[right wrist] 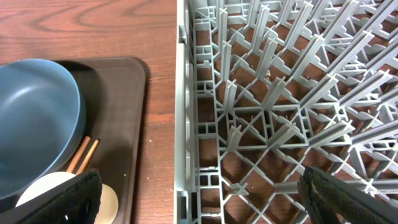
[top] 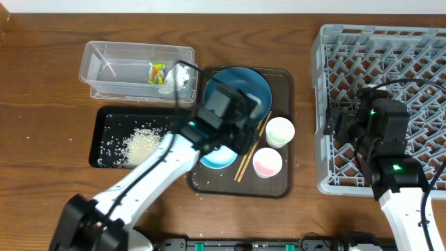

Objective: Sort waste into correct bins and load items into the dishwasher rack
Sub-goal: 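Set the emptied bowl on the brown tray with the left gripper, then grasp the pink cup with the left gripper and lift it toward the right gripper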

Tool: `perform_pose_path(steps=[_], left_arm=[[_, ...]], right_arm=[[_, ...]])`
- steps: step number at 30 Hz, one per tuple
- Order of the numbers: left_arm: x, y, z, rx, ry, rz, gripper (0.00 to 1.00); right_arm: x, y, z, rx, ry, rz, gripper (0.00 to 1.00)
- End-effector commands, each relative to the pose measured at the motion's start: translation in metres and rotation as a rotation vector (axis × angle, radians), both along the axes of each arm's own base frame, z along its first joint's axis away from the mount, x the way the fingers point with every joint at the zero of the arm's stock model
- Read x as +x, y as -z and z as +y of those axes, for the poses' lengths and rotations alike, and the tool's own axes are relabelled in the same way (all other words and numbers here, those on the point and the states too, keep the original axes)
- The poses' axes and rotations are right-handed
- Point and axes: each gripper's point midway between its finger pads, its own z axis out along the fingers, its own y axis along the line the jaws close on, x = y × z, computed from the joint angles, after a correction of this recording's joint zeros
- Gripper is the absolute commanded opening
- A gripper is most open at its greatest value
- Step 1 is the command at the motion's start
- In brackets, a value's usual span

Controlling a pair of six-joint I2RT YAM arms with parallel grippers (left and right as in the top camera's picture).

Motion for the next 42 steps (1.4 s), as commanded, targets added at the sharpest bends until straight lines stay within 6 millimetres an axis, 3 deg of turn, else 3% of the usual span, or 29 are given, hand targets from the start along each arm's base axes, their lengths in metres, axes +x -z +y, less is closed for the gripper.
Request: perform_pose_path(steps=[1, 5, 8, 10, 11, 13, 18, 21, 24, 27, 29, 31, 34, 37, 42], left_arm=[[-0.018, 0.024, -0.012, 0.038, 0.045, 0.066, 0.54], [-0.032, 0.053, -0.020, 0.089, 0.069, 0.137, 0.50], [-0.036, 0.069, -0.018, 0.117, 0.033, 0.202, 0.23], [-0.034, 0.067, -0.017, 0.113, 0.024, 0.200, 0.07], [-0.031, 0.063, -0.017, 0.104, 0.018, 0.191, 0.06], [-0.022, 0.046, -0.014, 0.073, -0.013, 0.169, 0.07], [-0.006, -0.020, 0.002, -0.110, -0.095, 0.170, 0.06], [0.005, -0.057, 0.020, -0.271, -0.153, 0.208, 0.06], [0.023, -0.082, 0.039, -0.420, -0.225, 0.254, 0.06], [0.051, -0.104, 0.050, -0.577, -0.266, 0.271, 0.06], [0.073, -0.116, 0.053, -0.679, -0.295, 0.286, 0.06], [0.090, -0.125, 0.047, -0.769, -0.283, 0.305, 0.06], [0.099, -0.134, 0.030, -0.881, -0.189, 0.370, 0.06], [0.096, -0.131, 0.013, -0.936, -0.097, 0.496, 0.06], [0.077, -0.110, -0.007, -0.915, -0.004, 0.668, 0.06]], right_arm=[[0.003, -0.008, 0.002, -0.007, -0.007, -0.019, 0.99], [0.003, -0.008, 0.002, -0.007, -0.007, -0.019, 0.99], [0.003, -0.008, 0.002, -0.007, -0.007, -0.018, 0.99], [0.003, -0.008, 0.002, -0.007, -0.007, -0.018, 0.99], [0.003, -0.008, 0.002, -0.007, -0.007, -0.018, 0.99], [0.003, -0.008, 0.002, -0.010, -0.009, -0.019, 0.99], [0.002, -0.008, -0.006, -0.038, 0.025, -0.018, 0.99], [0.003, -0.009, -0.011, -0.058, 0.049, -0.021, 0.99], [0.005, -0.012, -0.007, -0.041, 0.030, -0.036, 0.98], [0.013, -0.018, 0.025, 0.046, -0.132, -0.077, 0.99], [0.015, -0.024, 0.061, 0.097, -0.367, -0.116, 0.99], [0.008, -0.029, 0.096, 0.163, -0.597, -0.155, 0.99], [-0.006, -0.038, 0.134, 0.278, -0.872, -0.219, 0.99], [-0.010, -0.041, 0.148, 0.338, -1.000, -0.262, 0.99], [0.004, -0.042, 0.151, 0.326, -1.030, -0.320, 0.99]])
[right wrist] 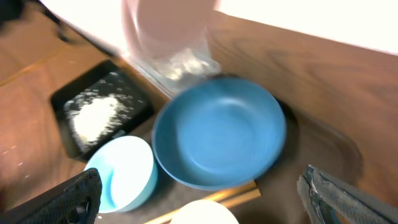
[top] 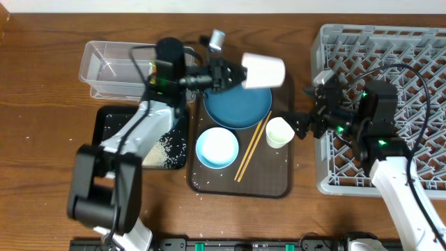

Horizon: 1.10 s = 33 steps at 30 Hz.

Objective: Sort waste into correct bins and load items into the dishwasher rack
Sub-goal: 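Grasp the pink cup with the left gripper and lift it toward the right gripper, then take the pink cup with the right gripper from the left gripper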

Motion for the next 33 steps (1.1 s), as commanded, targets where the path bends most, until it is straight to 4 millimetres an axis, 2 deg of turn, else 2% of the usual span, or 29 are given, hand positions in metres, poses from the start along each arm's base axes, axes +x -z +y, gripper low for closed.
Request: perform_pose_path(steps=[1, 8, 13, 22, 29, 33], left_arm=[[-0.030, 0.003, -0.012, -0.023, 0.172, 0.158, 0.06], [-0.044, 0.004, -0.031, -0.018, 0.218, 0.158, 0.06], [-0.052, 0.004, -0.039, -0.016, 0.245, 0.158, 0.06], [-0.053, 0.004, -0.041, -0.015, 0.250, 0.159, 0.06], [-0.052, 0.004, -0.040, -0.016, 0.247, 0.160, 0.06], [-0.053, 0.004, -0.039, -0.016, 0.253, 0.167, 0.06]], right_arm=[[-0.008, -0.018, 0.016, 0.046, -0.132, -0.091, 0.99], [0.004, -0.044, 0.017, 0.056, -0.131, -0.237, 0.99], [-0.007, -0.060, 0.025, 0.105, -0.217, -0.299, 0.97], [-0.013, -0.063, 0.028, 0.126, -0.259, -0.300, 0.77], [-0.017, -0.061, 0.029, 0.134, -0.274, -0.280, 0.78], [-0.017, -0.060, 0.029, 0.135, -0.273, -0.269, 0.84]])
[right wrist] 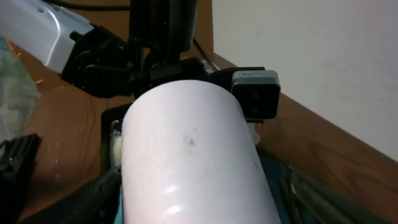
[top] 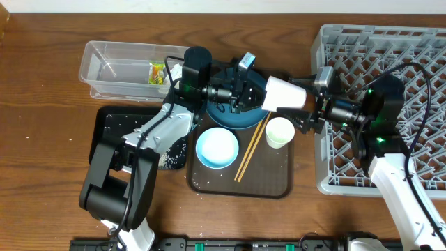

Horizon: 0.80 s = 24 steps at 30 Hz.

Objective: Sort waste into correct bins and load items into the dishwasher rack
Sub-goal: 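Take the pink cup with the right gripper from the left gripper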

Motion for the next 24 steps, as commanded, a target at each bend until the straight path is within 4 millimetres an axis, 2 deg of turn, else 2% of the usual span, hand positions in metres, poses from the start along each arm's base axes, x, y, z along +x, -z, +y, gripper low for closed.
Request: perform_pose_path(steps=[1, 6, 15, 18, 19, 20, 24], left_arm=[[-0.004, -0.007, 0.001, -0.012, 0.024, -0.013, 0.06], [-0.009, -0.009, 0.004, -0.019, 0.058, -0.010, 0.06], [-0.008, -0.009, 0.005, -0.020, 0.055, -0.011, 0.07], [-0.007, -0.009, 0.006, -0.020, 0.051, -0.012, 0.17], [-0.006, -0.009, 0.007, -0.020, 0.048, -0.013, 0.29], [-0.005, -0.009, 0.008, -0.021, 0.045, -0.018, 0.35], [-0.001, -0.009, 0.013, -0.043, 0.036, -0.136, 0.45]], right_arm=[[-0.004, -0.005, 0.005, 0.008, -0.034, -0.005, 0.85], [-0.004, -0.006, 0.005, 0.008, -0.033, -0.006, 0.82], [-0.008, -0.006, 0.007, 0.014, -0.055, -0.005, 0.65], [-0.008, -0.006, 0.007, 0.014, -0.055, 0.000, 0.59], [-0.008, -0.005, 0.007, 0.014, -0.055, 0.003, 0.57], [-0.008, -0.005, 0.007, 0.014, -0.055, 0.008, 0.55], [-0.004, 0.004, 0.004, 0.000, -0.016, 0.053, 0.49]])
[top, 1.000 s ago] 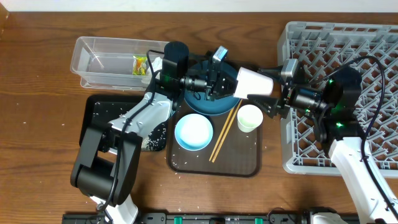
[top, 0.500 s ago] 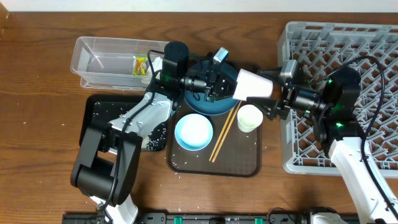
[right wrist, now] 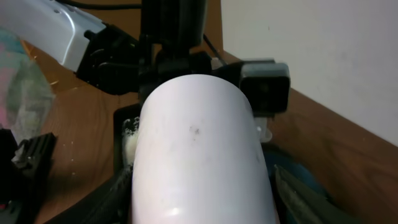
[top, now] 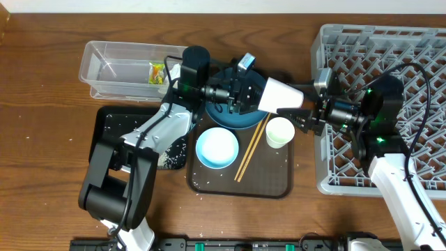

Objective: Sort waste into correct bins and load items into the dishwasher rack
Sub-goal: 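Take the pink cup with the right gripper from the left gripper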

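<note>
A white cup [top: 282, 95] hangs on its side above the brown tray [top: 279, 185], between both grippers. My left gripper [top: 256, 93] holds its left end. My right gripper [top: 304, 111] is at its right end. In the right wrist view the cup [right wrist: 199, 149] fills the space between my right gripper's [right wrist: 200, 202] fingers [right wrist: 115, 193], which lie against its sides. The left gripper [right wrist: 186, 65] shows beyond the cup. On the tray sit a large blue bowl [top: 221, 111], a small light-blue bowl [top: 217, 148], wooden chopsticks [top: 248, 152] and a second white cup [top: 280, 131].
The grey dishwasher rack [top: 411, 42] stands at the right. A clear bin [top: 118, 66] with wrappers is at the back left. In front of it lies a black tray [top: 111, 132] holding spilled rice. Rice grains dot the table.
The cup and both grippers sit slightly further left. In the right wrist view the right gripper's fingers stand closer against the cup's sides.
My left gripper was down at the pink-lined cup on the tray, and the right gripper was over the rack. Then the left held the cup high over the blue bowl and the right faced the tray. Later the right reached the cup; now both hold it.
</note>
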Tool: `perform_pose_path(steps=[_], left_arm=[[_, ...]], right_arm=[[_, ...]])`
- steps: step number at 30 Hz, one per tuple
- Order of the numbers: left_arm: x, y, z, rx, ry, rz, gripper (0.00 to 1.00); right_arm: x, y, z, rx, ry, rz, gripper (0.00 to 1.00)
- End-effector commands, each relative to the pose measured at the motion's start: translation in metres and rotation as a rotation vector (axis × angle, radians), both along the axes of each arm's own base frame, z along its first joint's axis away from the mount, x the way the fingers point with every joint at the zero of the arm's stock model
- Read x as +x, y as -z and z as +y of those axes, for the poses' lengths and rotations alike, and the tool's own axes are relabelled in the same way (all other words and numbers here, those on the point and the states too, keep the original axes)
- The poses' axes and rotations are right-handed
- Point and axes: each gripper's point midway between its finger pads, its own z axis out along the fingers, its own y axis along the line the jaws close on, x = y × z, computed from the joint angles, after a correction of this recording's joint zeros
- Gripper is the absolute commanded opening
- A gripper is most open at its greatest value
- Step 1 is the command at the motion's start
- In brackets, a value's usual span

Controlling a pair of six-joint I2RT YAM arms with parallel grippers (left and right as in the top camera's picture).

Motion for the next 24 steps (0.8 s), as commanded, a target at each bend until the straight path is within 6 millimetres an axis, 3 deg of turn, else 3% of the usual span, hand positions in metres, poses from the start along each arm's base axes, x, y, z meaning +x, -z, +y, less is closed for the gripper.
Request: perform_pose_path(steps=[1, 3, 7, 9, 16, 24], left_arm=[[0.003, -0.007, 0.008, -0.036, 0.002, -0.142, 0.45], [0.006, -0.006, 0.011, -0.043, -0.008, -0.184, 0.48], [0.019, -0.006, 0.026, -0.044, -0.048, -0.217, 0.49], [0.025, -0.007, 0.034, -0.042, -0.072, -0.218, 0.49], [0.048, -0.003, 0.049, -0.013, -0.181, -0.211, 0.49], [0.081, 0.044, 0.058, 0.181, -0.407, -0.117, 0.48]], right_arm=[[0.004, 0.002, 0.001, -0.018, 0.029, 0.019, 0.47], [0.008, 0.010, -0.002, -0.034, 0.065, 0.057, 0.40], [0.025, 0.023, -0.014, -0.049, 0.212, 0.172, 0.11], [0.034, 0.024, -0.023, -0.053, 0.284, 0.186, 0.03], [0.054, 0.017, -0.054, -0.067, 0.494, 0.179, 0.01], [0.063, 0.006, -0.089, -0.024, 0.683, 0.228, 0.01]])
